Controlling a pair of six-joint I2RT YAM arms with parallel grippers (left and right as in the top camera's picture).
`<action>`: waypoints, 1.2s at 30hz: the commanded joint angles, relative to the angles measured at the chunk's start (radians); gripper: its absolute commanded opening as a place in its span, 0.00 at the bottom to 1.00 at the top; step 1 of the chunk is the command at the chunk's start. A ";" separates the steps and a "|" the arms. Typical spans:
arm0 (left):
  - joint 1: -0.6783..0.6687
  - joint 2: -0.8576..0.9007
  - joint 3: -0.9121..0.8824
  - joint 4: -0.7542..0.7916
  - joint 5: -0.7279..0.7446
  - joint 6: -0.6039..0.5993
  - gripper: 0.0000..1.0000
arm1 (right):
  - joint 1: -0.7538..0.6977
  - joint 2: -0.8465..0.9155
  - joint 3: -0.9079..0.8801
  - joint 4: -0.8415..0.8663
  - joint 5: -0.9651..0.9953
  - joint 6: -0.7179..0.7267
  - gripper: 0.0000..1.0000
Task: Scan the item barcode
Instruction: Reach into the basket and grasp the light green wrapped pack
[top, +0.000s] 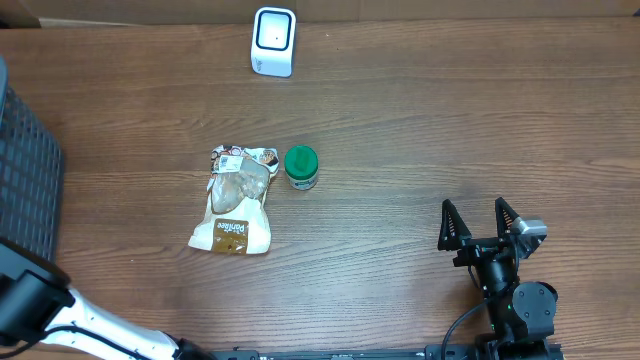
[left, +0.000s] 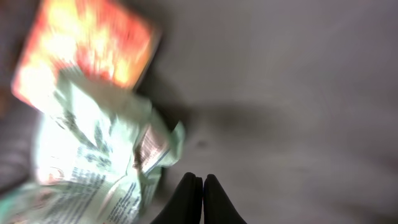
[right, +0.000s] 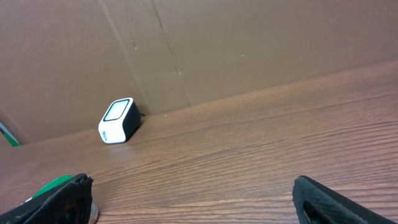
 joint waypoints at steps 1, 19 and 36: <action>-0.051 -0.154 0.043 0.024 0.002 -0.029 0.04 | 0.005 -0.008 -0.011 0.006 0.008 -0.004 1.00; 0.020 -0.110 -0.010 0.011 -0.166 0.053 0.75 | 0.005 -0.008 -0.011 0.006 0.008 -0.004 1.00; 0.072 0.087 -0.011 0.005 -0.201 0.111 0.73 | 0.005 -0.008 -0.011 0.006 0.008 -0.004 1.00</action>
